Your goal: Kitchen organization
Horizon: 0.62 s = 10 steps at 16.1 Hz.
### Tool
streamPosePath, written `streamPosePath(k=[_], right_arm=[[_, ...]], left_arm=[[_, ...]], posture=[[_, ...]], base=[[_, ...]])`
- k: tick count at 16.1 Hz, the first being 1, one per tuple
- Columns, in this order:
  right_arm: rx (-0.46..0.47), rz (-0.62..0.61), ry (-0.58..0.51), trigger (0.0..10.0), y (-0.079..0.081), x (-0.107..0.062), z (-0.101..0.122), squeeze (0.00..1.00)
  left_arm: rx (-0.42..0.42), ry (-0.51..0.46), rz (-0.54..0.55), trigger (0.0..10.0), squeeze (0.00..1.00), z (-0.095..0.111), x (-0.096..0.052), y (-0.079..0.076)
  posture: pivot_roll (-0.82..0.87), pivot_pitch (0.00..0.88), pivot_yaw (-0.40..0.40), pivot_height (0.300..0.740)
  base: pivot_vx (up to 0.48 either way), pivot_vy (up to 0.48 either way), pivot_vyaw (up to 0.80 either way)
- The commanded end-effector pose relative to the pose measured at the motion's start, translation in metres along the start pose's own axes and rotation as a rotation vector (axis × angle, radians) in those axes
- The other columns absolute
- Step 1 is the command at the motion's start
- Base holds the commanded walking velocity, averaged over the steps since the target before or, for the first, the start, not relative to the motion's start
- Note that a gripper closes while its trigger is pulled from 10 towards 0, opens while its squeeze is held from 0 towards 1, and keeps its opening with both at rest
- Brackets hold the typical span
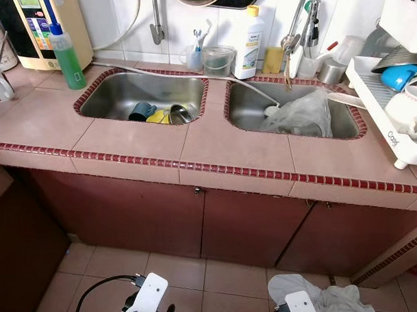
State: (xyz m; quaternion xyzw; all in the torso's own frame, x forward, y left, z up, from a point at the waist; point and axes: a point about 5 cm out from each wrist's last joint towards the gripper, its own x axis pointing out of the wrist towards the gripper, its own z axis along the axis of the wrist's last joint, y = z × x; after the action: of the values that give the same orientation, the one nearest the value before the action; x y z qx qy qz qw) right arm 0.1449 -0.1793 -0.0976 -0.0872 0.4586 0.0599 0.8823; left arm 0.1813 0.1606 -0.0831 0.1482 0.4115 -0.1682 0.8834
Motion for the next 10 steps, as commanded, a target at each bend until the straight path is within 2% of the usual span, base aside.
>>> streamPosePath(k=[1, 5, 6, 10], right_arm=[[0.0, -0.008, 0.012, 10.0, -0.0033, -0.0007, -0.0026, 0.0], [0.001, -0.015, 0.02, 10.0, -0.0028, -0.0013, -0.0048, 0.0], [0.003, -0.014, 0.022, 10.0, -0.0026, -0.0013, -0.0051, 0.0], [0.0, -0.015, 0.022, 10.0, -0.002, -0.0012, -0.0049, 0.0]], left_arm=[[0.01, 0.013, -0.007, 10.0, 0.0, -0.0026, -0.0003, -0.002], [0.009, 0.017, -0.025, 10.0, 0.0, -0.0051, -0.001, -0.0044], [-0.025, 0.014, -0.027, 10.0, 0.0, -0.0056, -0.0013, -0.0046], [-0.015, 0.014, -0.024, 10.0, 0.0, -0.0063, -0.0016, -0.0046]], posture=[[0.07, 0.0, -0.042, 0.74], [0.07, 0.0, -0.044, 0.74], [0.07, 0.0, -0.044, 0.74], [0.07, 0.0, -0.041, 0.74]], base=[[0.0, 0.0, 0.0], [0.0, 0.0, 0.0], [0.0, 0.0, 0.0], [0.0, 0.0, 0.0]])
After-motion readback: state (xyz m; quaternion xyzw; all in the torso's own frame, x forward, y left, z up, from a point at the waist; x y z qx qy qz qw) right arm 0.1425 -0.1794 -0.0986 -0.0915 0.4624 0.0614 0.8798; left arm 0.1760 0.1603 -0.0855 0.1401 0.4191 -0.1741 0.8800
